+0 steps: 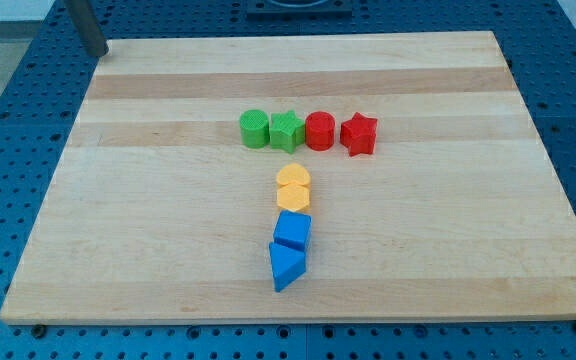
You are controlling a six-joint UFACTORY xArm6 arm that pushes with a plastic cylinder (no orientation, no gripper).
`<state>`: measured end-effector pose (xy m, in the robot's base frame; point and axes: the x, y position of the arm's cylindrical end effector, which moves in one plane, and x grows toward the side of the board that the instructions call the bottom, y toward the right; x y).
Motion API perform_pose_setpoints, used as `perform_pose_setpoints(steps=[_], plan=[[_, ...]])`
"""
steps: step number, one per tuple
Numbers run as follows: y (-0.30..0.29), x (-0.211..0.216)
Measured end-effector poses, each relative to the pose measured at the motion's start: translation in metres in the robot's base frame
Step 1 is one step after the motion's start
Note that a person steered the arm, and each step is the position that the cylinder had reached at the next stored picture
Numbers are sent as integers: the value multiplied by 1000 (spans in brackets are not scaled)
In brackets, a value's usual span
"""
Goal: Keep arm at bottom of blue triangle
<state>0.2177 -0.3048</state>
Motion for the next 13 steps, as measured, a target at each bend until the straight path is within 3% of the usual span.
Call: perform_pose_setpoints(steps=[1, 2, 3, 4, 5, 6, 10, 13], plan=[[0, 6], [13, 109], [59, 239], [109, 330], [180, 385], [226, 392], [278, 393], [268, 393]])
